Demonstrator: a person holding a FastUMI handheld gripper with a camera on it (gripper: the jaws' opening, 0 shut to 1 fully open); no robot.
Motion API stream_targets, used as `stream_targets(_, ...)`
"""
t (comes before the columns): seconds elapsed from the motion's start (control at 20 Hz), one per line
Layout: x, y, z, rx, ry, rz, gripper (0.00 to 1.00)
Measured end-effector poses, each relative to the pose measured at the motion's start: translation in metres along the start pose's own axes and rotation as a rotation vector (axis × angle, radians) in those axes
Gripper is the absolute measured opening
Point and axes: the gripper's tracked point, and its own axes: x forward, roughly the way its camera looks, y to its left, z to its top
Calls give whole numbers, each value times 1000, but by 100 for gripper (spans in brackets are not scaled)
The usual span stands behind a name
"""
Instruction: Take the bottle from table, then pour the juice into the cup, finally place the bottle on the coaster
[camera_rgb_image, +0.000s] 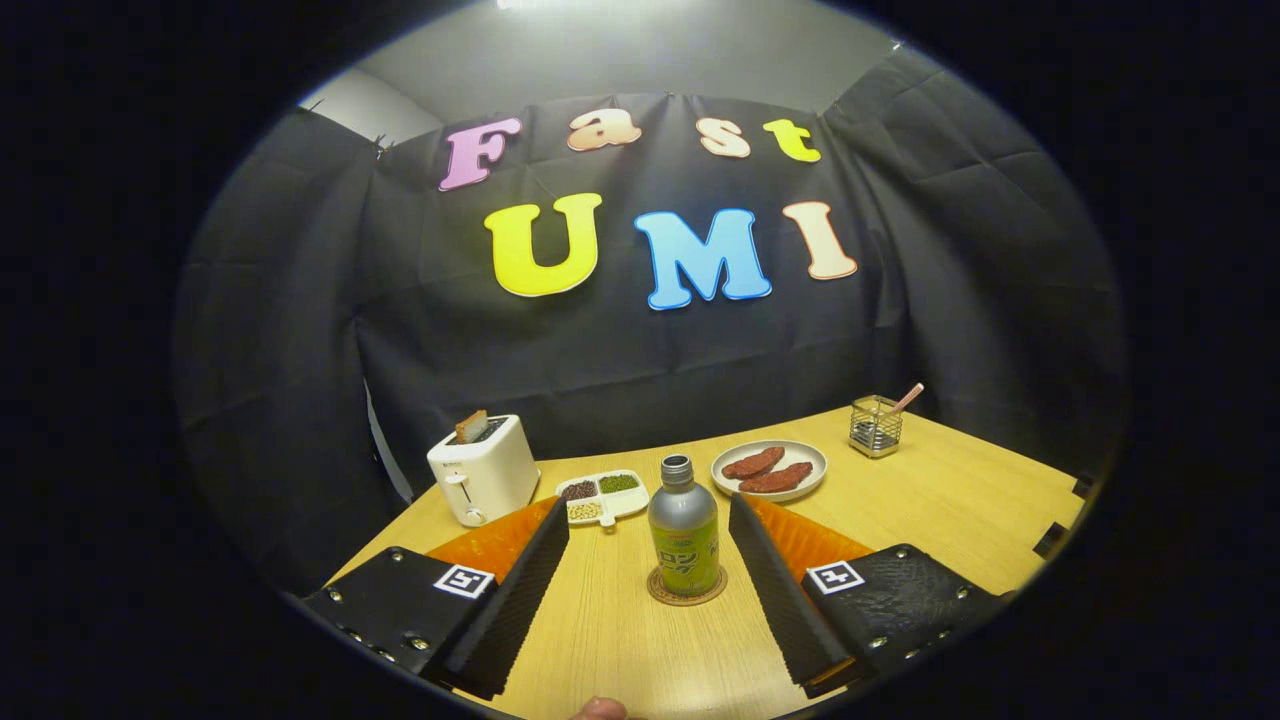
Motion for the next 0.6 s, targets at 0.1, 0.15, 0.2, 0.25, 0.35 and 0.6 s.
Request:
stream_targets(0.1, -16, 3, 13, -14, -23, 15, 98)
stream_targets(0.15, -22, 5, 18, -25, -33, 24, 98)
stream_targets(0.2, -29, 8, 24, -37, -45, 38, 98)
stream_targets(0.25, -35, 12, 30, -51, -54, 52, 98)
stream_targets(0.35, -44, 16, 42, -78, -74, 70, 98)
stream_targets(0.6, -65, 24, 60, -92, -118, 101, 98)
